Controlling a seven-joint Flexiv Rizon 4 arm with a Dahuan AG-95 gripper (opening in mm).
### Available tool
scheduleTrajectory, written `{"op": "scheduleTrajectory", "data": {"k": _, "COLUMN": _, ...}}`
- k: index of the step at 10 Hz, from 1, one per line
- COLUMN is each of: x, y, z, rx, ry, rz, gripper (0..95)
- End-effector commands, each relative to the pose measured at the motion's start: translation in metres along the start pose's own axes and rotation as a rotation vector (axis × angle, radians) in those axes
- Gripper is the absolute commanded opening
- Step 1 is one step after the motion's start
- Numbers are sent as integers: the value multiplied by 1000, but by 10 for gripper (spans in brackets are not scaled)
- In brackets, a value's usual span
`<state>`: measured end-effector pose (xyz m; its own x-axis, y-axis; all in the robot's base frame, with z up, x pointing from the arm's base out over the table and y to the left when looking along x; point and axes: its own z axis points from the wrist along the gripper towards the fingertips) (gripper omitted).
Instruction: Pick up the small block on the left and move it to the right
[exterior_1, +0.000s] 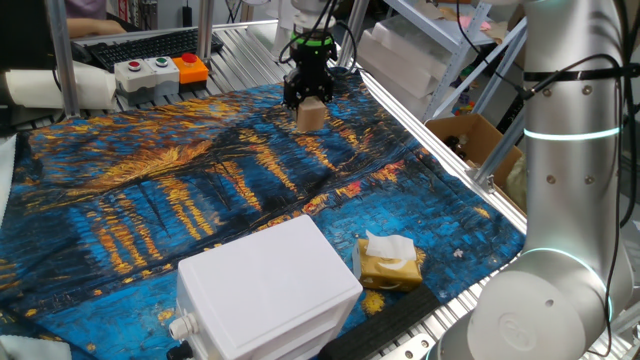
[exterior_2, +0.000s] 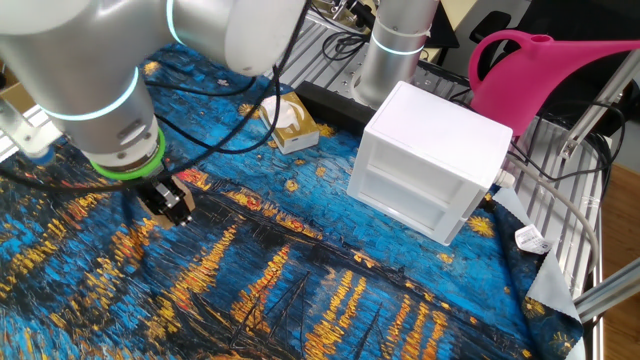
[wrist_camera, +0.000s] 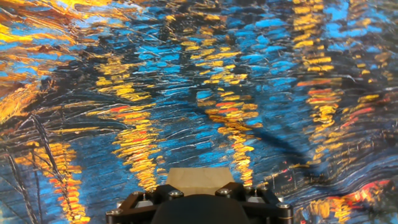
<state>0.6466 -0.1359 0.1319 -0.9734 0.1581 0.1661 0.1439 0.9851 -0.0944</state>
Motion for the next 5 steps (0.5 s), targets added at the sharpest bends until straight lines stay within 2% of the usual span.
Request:
{"op": "scheduleTrajectory", "data": {"k": 1, "x": 2, "y": 0, "z": 0, "rx": 4, "ry": -2, "rz": -30, "gripper": 0}}
{"op": "scheduleTrajectory", "data": {"k": 5, "x": 2, "y": 0, "z": 0, "rx": 5, "ry": -3, "rz": -86, "gripper": 0}}
